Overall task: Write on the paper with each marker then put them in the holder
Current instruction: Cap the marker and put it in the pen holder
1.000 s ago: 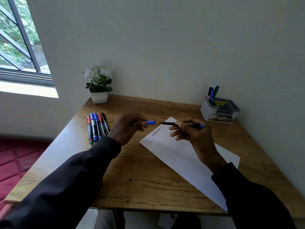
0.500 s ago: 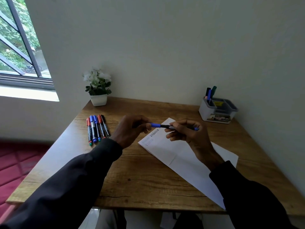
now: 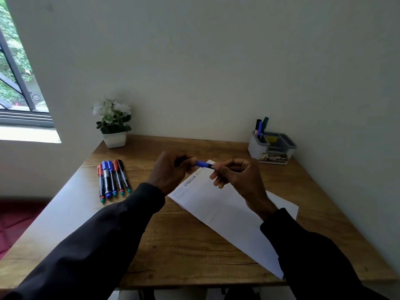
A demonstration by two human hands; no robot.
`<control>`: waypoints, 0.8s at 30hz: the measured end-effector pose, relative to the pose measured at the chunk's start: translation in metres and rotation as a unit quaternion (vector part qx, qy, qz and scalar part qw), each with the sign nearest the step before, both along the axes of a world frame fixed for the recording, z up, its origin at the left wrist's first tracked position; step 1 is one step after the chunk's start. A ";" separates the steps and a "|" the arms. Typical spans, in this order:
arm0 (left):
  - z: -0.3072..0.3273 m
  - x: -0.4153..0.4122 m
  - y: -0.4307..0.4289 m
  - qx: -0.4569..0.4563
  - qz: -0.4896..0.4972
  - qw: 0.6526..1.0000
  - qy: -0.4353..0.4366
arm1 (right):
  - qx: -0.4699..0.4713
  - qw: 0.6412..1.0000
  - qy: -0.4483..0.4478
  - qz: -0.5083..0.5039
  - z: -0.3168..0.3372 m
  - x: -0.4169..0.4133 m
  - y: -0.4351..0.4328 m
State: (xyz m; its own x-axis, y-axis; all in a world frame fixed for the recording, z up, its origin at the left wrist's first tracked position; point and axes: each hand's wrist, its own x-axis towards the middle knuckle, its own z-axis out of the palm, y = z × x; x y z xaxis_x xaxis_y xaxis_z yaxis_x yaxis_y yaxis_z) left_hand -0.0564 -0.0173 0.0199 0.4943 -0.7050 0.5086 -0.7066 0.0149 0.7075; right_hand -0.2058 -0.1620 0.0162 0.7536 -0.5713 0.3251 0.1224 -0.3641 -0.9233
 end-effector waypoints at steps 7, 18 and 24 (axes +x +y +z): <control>0.025 0.002 -0.039 -0.043 -0.051 0.989 0.130 | -0.150 0.983 0.105 -0.002 0.013 -0.001 -0.038; 0.027 0.006 -0.089 -0.073 -0.055 0.967 0.239 | -0.177 0.946 0.025 -0.272 0.041 -0.007 -0.160; 0.020 0.016 -0.083 -0.055 -0.037 0.974 0.218 | -0.180 0.923 0.045 -0.339 0.064 -0.002 -0.210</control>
